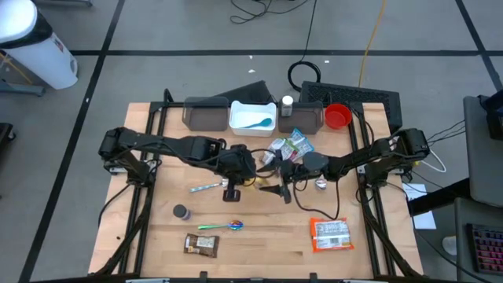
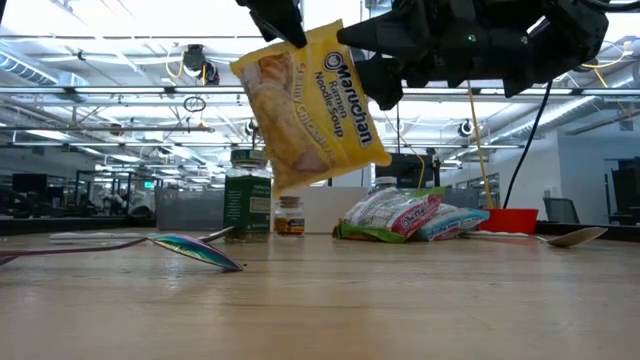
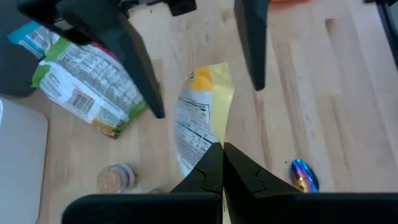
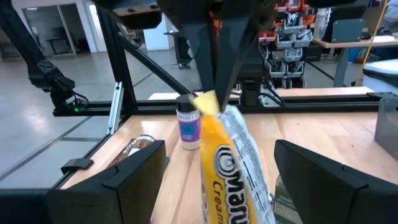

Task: Pick & Place Food Item
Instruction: Put the yellow noodle pack into the left black bin

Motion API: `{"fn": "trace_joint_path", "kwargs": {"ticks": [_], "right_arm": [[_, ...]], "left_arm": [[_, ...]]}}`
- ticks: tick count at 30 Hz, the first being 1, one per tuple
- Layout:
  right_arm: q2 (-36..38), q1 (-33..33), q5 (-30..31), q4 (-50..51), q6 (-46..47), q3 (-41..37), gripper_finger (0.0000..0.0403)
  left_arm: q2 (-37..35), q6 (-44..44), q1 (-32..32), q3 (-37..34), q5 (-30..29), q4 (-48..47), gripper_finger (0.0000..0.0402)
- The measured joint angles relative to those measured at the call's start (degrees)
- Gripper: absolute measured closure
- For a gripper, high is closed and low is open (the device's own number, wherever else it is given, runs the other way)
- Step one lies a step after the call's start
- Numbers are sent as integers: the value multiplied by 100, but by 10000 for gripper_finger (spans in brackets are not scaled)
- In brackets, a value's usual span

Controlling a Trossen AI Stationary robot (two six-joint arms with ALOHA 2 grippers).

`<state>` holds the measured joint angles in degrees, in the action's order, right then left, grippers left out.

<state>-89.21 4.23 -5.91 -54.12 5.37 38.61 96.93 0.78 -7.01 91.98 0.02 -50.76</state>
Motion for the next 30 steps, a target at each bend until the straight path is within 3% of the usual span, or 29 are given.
{"fn": "trace_joint_path", "kwargs": {"ticks": [6,11,30], "right_arm": [[0,0,4,-101,17,0,114],[0,0,-3,-92,52,0,144],[0,-2,-2,-90,91,0,388]], "left_arm": [[-1,-30,-2,-2,14,-16,401],[-1,-50,-2,-2,14,-5,401],[1,-68,-2,-4,12,-9,401]]}}
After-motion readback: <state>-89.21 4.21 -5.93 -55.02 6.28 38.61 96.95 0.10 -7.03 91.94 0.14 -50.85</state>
